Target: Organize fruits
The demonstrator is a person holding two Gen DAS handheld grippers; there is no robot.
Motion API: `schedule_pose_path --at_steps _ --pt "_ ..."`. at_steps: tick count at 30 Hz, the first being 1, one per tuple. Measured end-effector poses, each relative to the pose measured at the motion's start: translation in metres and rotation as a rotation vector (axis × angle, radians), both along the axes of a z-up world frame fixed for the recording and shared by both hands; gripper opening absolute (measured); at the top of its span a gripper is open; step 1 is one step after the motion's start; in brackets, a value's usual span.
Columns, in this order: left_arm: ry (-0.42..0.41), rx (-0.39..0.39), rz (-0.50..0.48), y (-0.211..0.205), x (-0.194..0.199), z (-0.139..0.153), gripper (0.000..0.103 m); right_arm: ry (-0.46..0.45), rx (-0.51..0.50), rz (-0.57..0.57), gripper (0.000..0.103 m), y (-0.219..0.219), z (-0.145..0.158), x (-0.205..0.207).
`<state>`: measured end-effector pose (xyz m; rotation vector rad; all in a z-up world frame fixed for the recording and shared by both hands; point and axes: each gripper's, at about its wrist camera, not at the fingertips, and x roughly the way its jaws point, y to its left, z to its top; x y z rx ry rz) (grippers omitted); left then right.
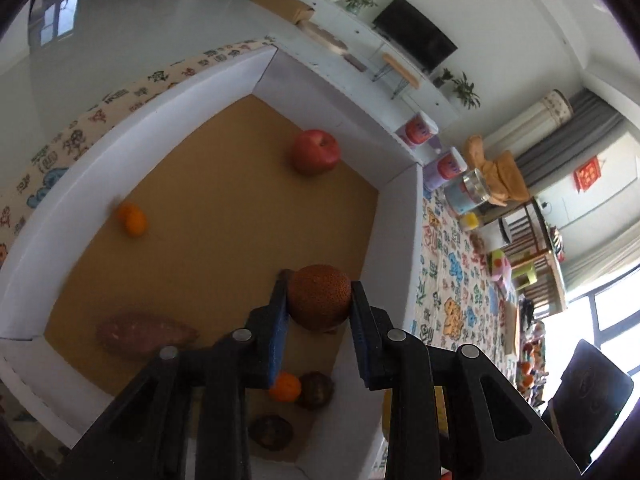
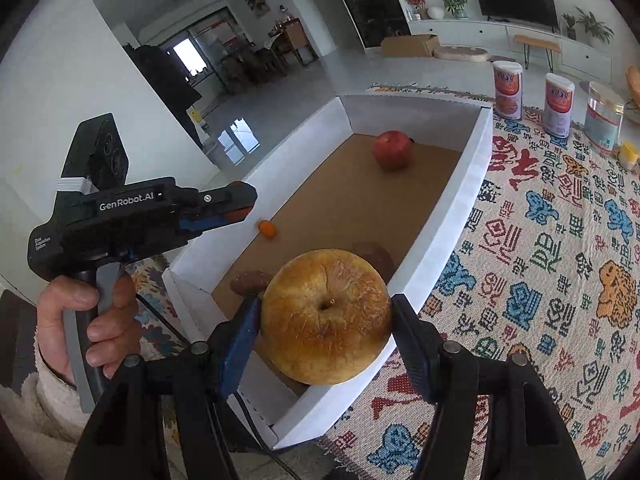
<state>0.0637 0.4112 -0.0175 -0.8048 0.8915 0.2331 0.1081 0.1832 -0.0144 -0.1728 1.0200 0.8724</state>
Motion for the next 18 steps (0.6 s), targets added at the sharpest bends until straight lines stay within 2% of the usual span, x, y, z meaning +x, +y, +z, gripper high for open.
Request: schedule_pose_path --at_steps 2,4,8,10,11,12,15,16,18 --pt "0.055 -0.034 0.031 0.012 0.009 -0.025 0.03 0.023 -0.044 0.019 0.065 0.029 -0.021 0.007" --pt "0.091 -0.058 0.058 0.022 0.013 -0.041 0.031 0.006 -0.114 0.033 0.065 0.055 -0.039 0.012" --pt "0.124 -0.093 0.124 0.029 0.012 -0.057 0.058 -0.023 -0.199 0.049 0.066 0.082 -0.064 0.023" --pt "0.122 -0.09 0.148 0.029 0.003 -0.055 0.065 -0.031 -0.196 0.037 0.066 0.086 -0.07 0.027" --pt "0.114 -0.078 0.153 0.029 0.0 -0.051 0.066 -0.034 -0.176 0.035 0.067 0.085 -0.069 0.028" --pt "0.108 -0.057 0.151 0.027 -0.004 -0.046 0.068 -0.043 -0.149 0.022 0.072 0.08 -0.066 0.029" --pt "0.059 0.034 0.128 0.014 -0.022 -0.016 0.076 -0.102 -0.042 -0.049 0.085 0.051 -0.037 0.027" --pt "0.034 0.075 0.113 0.007 -0.03 -0.003 0.078 -0.126 -0.024 -0.076 0.087 0.04 -0.026 0.026" --pt "-0.02 0.206 0.083 -0.013 -0.049 0.028 0.089 -0.182 -0.015 -0.125 0.095 0.016 -0.004 0.02"
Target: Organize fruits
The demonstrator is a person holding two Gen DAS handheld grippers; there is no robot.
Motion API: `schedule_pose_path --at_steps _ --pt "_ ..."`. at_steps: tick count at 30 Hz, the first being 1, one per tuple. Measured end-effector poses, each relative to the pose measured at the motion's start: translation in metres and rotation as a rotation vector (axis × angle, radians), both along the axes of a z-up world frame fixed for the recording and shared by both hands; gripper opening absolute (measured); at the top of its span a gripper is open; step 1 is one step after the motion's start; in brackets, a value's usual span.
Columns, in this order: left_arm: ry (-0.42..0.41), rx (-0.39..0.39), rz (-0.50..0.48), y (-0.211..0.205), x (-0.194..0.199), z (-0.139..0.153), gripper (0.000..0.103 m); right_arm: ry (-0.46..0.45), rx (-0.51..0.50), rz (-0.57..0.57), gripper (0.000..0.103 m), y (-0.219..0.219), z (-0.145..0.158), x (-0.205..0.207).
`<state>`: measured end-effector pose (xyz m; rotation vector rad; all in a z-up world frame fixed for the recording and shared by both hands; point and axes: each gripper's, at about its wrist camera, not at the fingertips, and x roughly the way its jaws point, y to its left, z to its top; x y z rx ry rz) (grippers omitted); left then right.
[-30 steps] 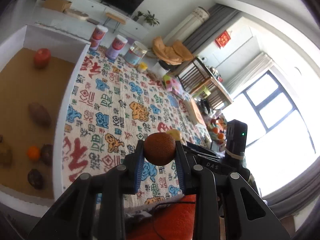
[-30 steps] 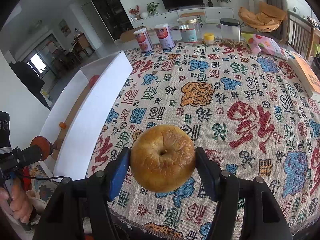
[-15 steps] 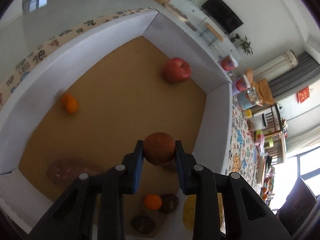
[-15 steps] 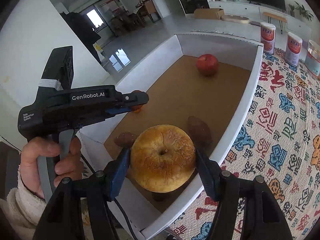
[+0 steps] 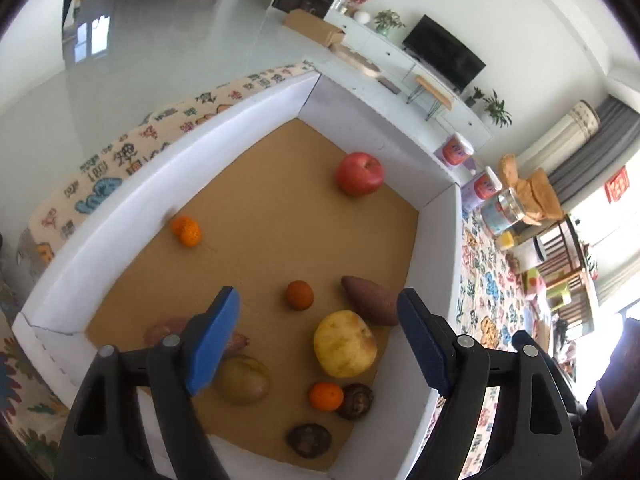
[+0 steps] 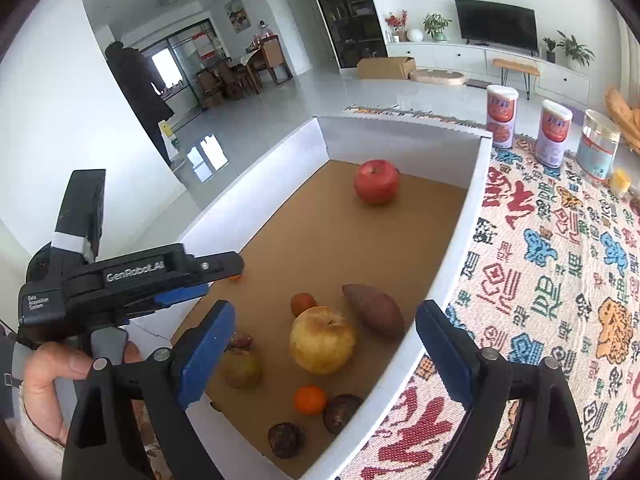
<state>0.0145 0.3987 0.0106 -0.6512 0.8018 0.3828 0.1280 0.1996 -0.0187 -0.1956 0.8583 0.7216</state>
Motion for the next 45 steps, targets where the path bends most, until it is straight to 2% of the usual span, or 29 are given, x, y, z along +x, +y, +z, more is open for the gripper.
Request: schedule_pose_path --at_steps 3,5,6,8,11,14,17,24,32,45 --pt "-0.032 0.249 -0.038 -0.041 -0.028 0.042 0.097 -0.076 -0.027 -0.061 0.097 -0.03 0.026 -0.012" --pt "-0.024 0.356 -0.052 -0.065 -0.044 0.055 0.099 -0.091 -0.045 -0.095 0.099 -0.047 0.038 -0.023" --pt "-0.011 0.382 -0.052 -0.073 -0.051 0.056 0.1 -0.089 -0.055 -0.111 0.099 -0.053 0.041 -0.029" --pt "0.029 0.369 -0.072 -0.08 -0.057 0.051 0.1 -0.069 -0.072 -0.124 0.1 -0.064 0.044 -0.044" --pt "0.075 0.331 -0.157 -0.081 -0.058 0.031 0.1 -0.028 -0.086 -0.128 0.1 -0.066 0.036 -0.069" --pt "0.178 0.402 -0.096 -0.079 -0.06 0.015 0.1 0.003 -0.096 -0.138 0.1 -0.062 0.019 -0.081" --pt "0.234 0.405 -0.041 -0.067 -0.065 0.006 0.1 0.016 -0.131 -0.124 0.1 -0.05 0.007 -0.091" --pt "0.257 0.359 -0.035 -0.051 -0.069 -0.001 0.1 0.026 -0.168 -0.113 0.1 -0.026 0.004 -0.093" --pt "0.257 0.347 -0.033 -0.046 -0.068 -0.006 0.1 0.016 -0.225 -0.086 0.1 -0.001 0.0 -0.092" --pt "0.257 0.318 -0.036 -0.04 -0.066 -0.008 0.1 0.017 -0.277 -0.067 0.1 0.014 -0.006 -0.092"
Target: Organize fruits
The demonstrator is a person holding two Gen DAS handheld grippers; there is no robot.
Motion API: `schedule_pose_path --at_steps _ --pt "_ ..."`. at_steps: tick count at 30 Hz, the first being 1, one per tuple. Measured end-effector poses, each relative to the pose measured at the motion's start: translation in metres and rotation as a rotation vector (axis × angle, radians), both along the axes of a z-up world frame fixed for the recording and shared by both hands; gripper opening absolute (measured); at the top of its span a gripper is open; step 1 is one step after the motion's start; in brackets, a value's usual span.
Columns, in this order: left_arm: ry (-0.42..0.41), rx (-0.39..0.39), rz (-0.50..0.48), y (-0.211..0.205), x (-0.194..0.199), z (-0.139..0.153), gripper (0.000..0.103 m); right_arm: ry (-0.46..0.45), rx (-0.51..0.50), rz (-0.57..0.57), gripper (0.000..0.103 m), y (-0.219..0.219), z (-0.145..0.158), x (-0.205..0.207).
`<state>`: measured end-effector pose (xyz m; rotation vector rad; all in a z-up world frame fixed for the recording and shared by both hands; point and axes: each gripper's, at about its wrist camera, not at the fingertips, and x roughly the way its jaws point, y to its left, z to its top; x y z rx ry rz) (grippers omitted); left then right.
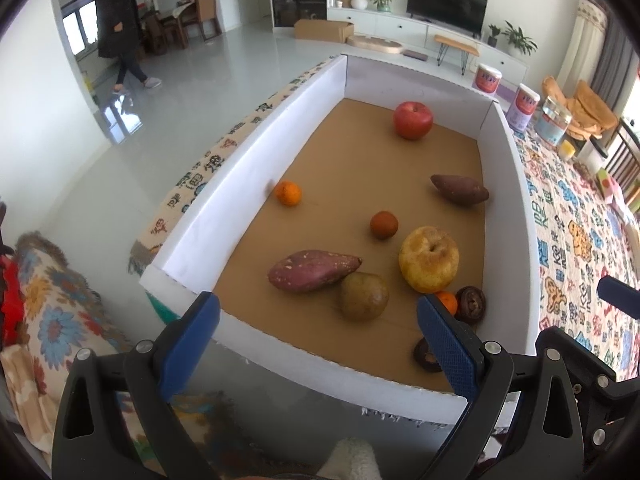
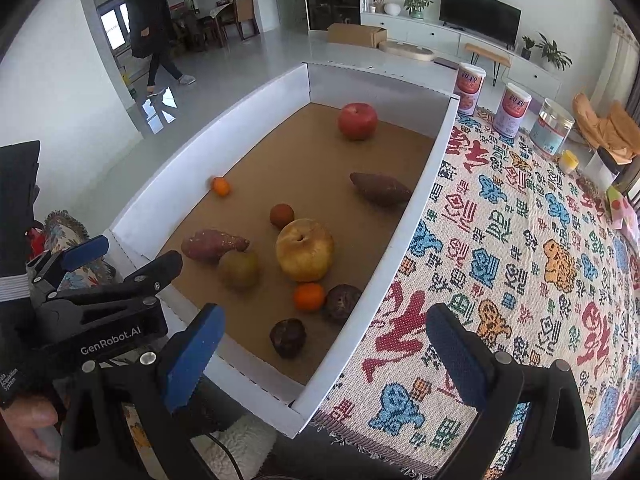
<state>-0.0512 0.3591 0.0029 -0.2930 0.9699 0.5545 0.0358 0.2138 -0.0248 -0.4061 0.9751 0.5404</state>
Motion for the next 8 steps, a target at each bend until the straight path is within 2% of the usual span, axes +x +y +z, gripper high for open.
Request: schedule_pose_path --at_steps 5,8 --pt "-0.031 -0.068 -0.007 0.005 -0.0026 -0.0004 0.1 0.0 0.001 -0.002 0.1 0.0012 -0.0002 0.0005" --pt "-0.036 -0.023 -0.004 0.0014 -0.0035 0.0025 0.1 0.001 0.007 -0.002 0.1 0.0006 0.0002 0.0012"
